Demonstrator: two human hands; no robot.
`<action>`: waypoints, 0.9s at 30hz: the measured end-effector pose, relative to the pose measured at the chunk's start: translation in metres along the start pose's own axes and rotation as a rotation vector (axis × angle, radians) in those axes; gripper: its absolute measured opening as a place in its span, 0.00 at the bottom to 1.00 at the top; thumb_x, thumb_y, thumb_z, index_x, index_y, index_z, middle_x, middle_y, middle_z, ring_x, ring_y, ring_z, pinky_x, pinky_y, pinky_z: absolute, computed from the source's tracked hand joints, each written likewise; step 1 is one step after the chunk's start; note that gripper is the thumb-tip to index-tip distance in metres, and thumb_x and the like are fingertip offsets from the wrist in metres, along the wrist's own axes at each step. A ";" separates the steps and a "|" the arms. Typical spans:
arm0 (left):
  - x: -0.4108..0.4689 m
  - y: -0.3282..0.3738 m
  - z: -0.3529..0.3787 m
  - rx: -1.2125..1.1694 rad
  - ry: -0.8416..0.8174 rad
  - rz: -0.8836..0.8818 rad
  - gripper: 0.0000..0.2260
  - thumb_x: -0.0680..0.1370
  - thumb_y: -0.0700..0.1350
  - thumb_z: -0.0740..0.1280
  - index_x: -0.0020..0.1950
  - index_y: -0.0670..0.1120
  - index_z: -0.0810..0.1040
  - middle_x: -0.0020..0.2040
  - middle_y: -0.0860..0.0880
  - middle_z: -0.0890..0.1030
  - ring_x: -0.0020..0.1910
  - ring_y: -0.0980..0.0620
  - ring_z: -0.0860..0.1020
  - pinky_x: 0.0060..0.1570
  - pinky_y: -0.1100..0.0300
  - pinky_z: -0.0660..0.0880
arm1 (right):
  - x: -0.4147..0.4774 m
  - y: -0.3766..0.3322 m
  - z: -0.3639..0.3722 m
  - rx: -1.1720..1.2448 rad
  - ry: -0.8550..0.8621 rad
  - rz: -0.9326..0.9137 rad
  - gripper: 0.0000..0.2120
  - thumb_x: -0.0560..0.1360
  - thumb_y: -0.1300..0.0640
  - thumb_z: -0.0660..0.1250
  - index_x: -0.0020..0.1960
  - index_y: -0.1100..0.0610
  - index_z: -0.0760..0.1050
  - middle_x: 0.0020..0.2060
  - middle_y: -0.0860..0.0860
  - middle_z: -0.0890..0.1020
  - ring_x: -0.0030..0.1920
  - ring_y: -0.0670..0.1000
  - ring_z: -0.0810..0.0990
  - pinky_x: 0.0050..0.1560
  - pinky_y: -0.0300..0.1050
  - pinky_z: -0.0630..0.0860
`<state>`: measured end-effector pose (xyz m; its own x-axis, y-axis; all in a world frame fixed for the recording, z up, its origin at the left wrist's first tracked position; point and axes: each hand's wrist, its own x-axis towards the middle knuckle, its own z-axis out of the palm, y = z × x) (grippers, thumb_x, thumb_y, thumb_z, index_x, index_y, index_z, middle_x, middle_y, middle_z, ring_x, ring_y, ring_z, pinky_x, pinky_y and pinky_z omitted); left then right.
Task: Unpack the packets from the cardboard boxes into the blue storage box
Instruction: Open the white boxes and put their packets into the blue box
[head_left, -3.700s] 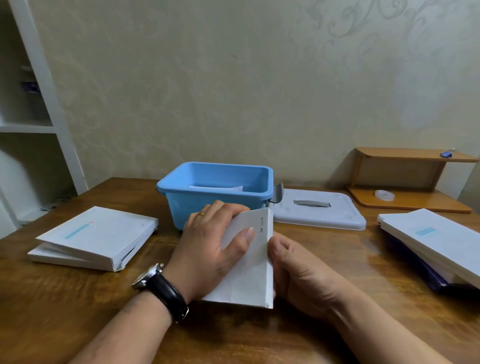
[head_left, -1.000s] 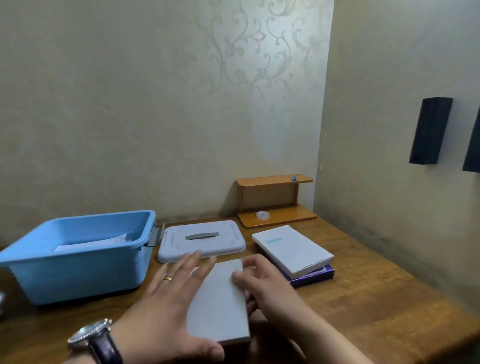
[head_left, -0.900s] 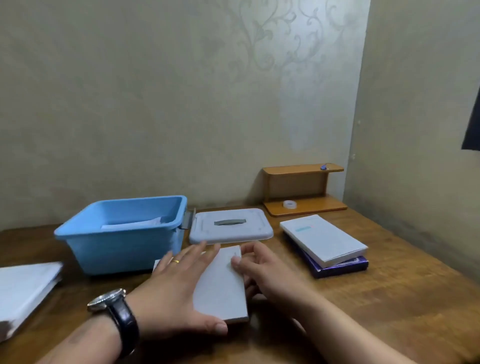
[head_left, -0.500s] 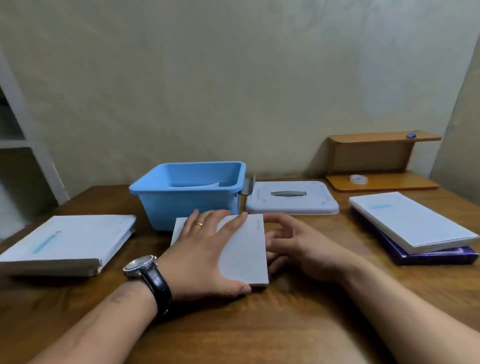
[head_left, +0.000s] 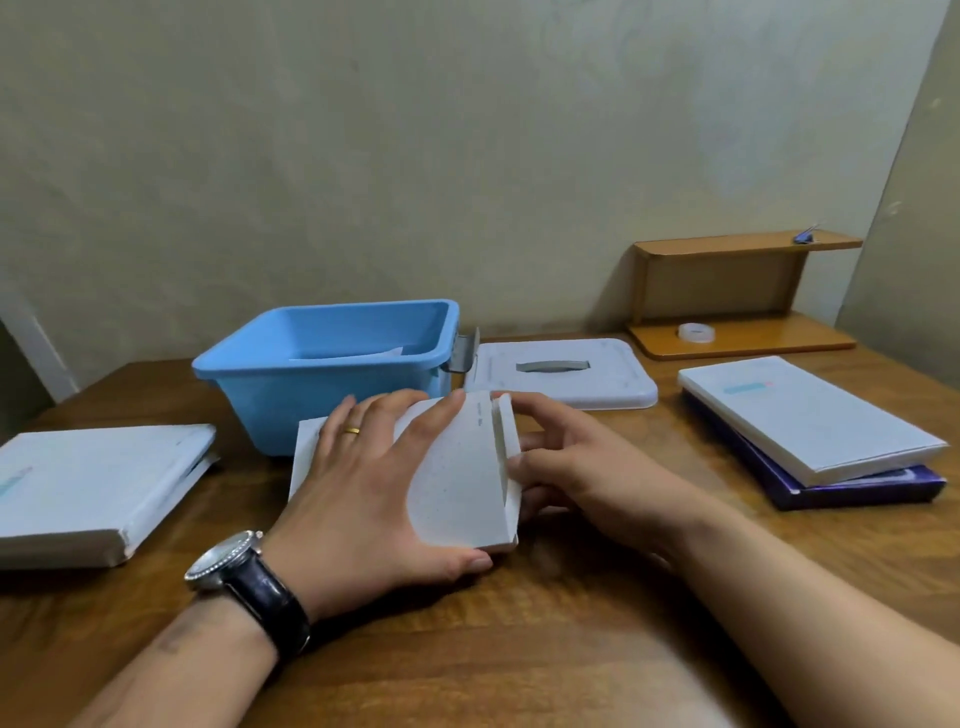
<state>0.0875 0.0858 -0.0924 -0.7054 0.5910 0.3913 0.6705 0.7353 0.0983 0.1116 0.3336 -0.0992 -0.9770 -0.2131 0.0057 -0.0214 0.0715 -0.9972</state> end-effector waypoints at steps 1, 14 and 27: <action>-0.001 -0.001 -0.001 -0.032 0.011 -0.002 0.57 0.59 0.83 0.67 0.82 0.70 0.45 0.80 0.56 0.58 0.80 0.52 0.55 0.83 0.46 0.43 | -0.002 -0.001 0.000 0.076 -0.024 0.003 0.27 0.82 0.65 0.67 0.77 0.43 0.72 0.62 0.60 0.86 0.57 0.63 0.88 0.55 0.55 0.85; -0.005 -0.008 -0.009 -0.166 0.066 0.027 0.53 0.60 0.82 0.69 0.79 0.73 0.48 0.78 0.63 0.58 0.77 0.58 0.58 0.81 0.47 0.57 | -0.024 -0.016 0.031 -0.415 0.266 -0.244 0.22 0.82 0.59 0.65 0.63 0.32 0.73 0.59 0.40 0.80 0.54 0.47 0.85 0.52 0.48 0.87; -0.005 -0.014 -0.006 -0.185 0.152 0.024 0.54 0.61 0.82 0.69 0.82 0.66 0.53 0.79 0.58 0.62 0.77 0.55 0.63 0.76 0.46 0.62 | -0.028 -0.015 0.023 -0.674 0.507 -0.483 0.02 0.79 0.52 0.74 0.51 0.45 0.84 0.50 0.43 0.76 0.53 0.44 0.76 0.50 0.37 0.76</action>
<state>0.0830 0.0704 -0.0907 -0.6556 0.5401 0.5277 0.7270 0.6405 0.2477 0.1439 0.3157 -0.0862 -0.8029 0.0673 0.5923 -0.4074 0.6634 -0.6276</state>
